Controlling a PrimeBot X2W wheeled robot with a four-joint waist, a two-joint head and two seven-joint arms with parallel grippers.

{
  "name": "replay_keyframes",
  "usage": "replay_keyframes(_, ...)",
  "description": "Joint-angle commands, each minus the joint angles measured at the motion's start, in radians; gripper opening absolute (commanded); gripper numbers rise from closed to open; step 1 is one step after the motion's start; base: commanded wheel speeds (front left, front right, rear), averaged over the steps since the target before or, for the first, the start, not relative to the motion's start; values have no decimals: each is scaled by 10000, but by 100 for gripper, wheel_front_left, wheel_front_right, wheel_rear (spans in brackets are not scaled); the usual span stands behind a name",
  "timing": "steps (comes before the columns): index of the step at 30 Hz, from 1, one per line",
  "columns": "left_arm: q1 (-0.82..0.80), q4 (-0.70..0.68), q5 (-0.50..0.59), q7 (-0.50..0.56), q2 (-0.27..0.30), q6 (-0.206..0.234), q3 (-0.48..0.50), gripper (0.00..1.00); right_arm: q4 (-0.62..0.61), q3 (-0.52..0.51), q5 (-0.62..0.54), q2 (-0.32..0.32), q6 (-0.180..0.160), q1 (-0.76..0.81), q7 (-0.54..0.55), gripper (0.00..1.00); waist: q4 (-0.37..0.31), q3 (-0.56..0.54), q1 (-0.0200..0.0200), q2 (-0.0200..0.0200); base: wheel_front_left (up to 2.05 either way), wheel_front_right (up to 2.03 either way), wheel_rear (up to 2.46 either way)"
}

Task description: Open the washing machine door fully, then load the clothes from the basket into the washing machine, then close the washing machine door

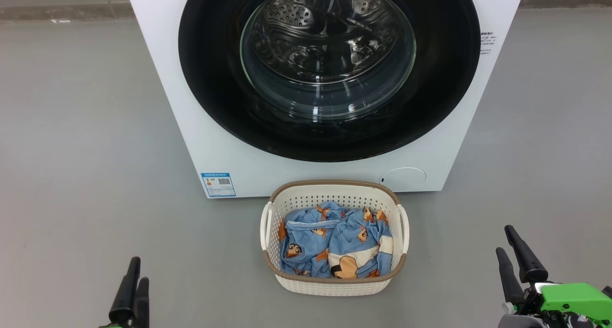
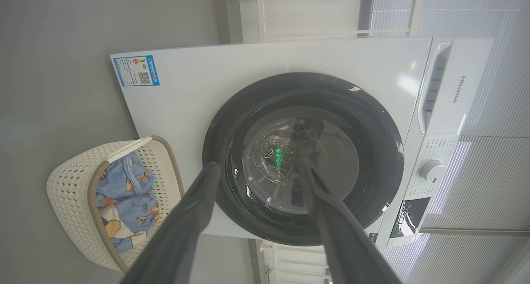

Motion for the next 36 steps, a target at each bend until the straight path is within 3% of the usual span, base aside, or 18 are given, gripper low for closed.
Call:
replay_keyframes(1,-285,-273,-27,-70,63,-6,0,100,-294,36,68,-72,13,-312,-75,100,4,-3,6,0,0,0,0)
replay_keyframes(15,-466,-535,213,-482,150,-15,-233,100,-592,257,70,-97,18,-497,-451,100,27,7,0,0,0,0,0)
replay_keyframes(36,-719,-930,1442,-1100,381,-28,-649,100,-1102,951,-980,-369,26,-790,-1098,100,61,1,0,0,0,0,0)
